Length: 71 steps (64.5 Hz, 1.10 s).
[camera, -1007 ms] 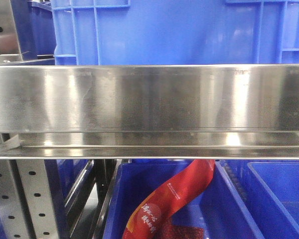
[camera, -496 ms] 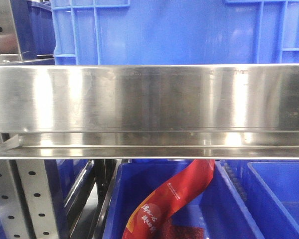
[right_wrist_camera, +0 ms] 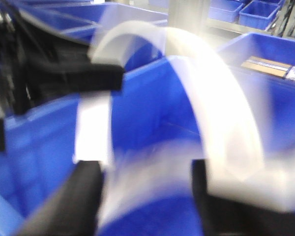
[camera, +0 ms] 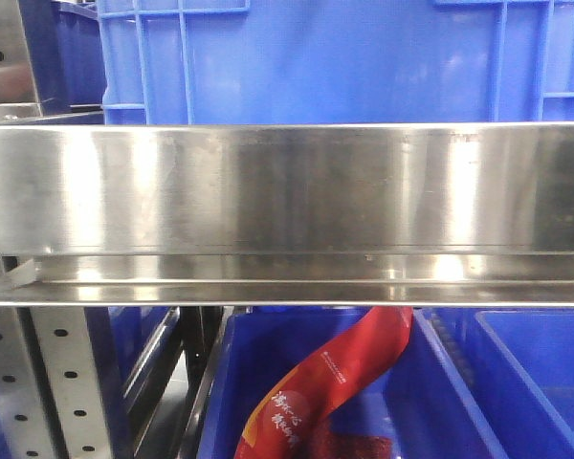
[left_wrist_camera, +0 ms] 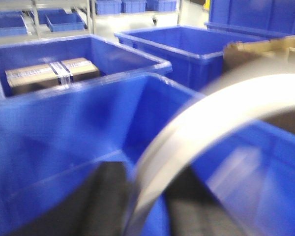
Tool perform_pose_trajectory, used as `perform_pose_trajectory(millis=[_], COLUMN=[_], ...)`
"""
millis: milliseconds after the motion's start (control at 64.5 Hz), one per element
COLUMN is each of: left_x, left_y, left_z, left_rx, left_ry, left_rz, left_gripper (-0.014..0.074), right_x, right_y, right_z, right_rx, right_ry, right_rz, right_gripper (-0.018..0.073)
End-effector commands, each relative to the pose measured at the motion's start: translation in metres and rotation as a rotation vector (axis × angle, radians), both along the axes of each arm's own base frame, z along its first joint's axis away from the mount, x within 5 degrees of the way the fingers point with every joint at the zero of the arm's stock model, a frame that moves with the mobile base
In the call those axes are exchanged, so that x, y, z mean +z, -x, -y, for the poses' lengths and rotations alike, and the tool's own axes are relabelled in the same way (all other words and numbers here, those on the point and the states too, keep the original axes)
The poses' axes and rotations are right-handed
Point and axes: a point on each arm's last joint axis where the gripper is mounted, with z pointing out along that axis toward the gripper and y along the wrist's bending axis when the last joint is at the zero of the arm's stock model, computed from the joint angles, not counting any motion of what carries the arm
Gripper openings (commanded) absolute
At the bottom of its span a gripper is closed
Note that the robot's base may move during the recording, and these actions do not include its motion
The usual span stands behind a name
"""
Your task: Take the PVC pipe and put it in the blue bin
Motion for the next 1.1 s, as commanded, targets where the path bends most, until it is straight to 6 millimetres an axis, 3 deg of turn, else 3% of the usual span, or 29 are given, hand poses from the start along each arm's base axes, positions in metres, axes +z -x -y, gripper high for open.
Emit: perform_pose_trajectory(millis=[0,93,279,341,511,542,697,821,914,1085], left_x=[0.007,0.007,0.010,0.016,0.028,0.028,0.027,0.042,0.047,0.025], left_y=[0.003,0.004,0.007,0.013,0.028,0.028,0.028,0.046,0.066,0.097], left_z=[-0.001,-0.001,-0.002,-0.005,-0.012,-0.013,-0.013,-0.023,-0.038,-0.074], left_rx=[-0.001,-0.003,-0.006,-0.012,-0.027,-0.025,-0.027,-0.026,-0.001,0.086], left_ry=[0.020,0.016,0.026,0.039,0.025,0.025,0.021,0.062,0.091,0.157], left_rz=[0.014,0.007,0.003,-0.002,-0.006,-0.006,-0.013,0.025,0.094,0.140], left_gripper=[0.0299,0.0339,0.0330,0.0281,-0.0055,-0.0111,-0.0111,-0.0111,-0.0111,-0.0111], right_x=[0.006,0.006,0.008,0.012,0.024,0.024,0.022,0.030,0.026,0.001], right_y=[0.000,0.000,0.002,0.006,0.018,0.018,0.019,0.041,0.056,0.086], right_z=[0.000,0.000,0.001,0.002,0.006,0.006,0.007,0.014,0.031,0.075], right_rx=[-0.005,-0.005,-0.005,-0.005,-0.008,-0.008,-0.006,-0.004,-0.064,-0.268], right_ry=[-0.021,-0.023,-0.025,-0.029,-0.042,-0.043,-0.036,-0.053,-0.067,-0.124], right_rz=[0.039,0.038,0.042,0.057,0.100,0.101,0.077,0.090,0.146,0.191], right_gripper=[0.0328,0.0328,0.0303,0.0213,-0.0171,-0.0166,-0.0162,-0.0162,-0.0162,-0.0162])
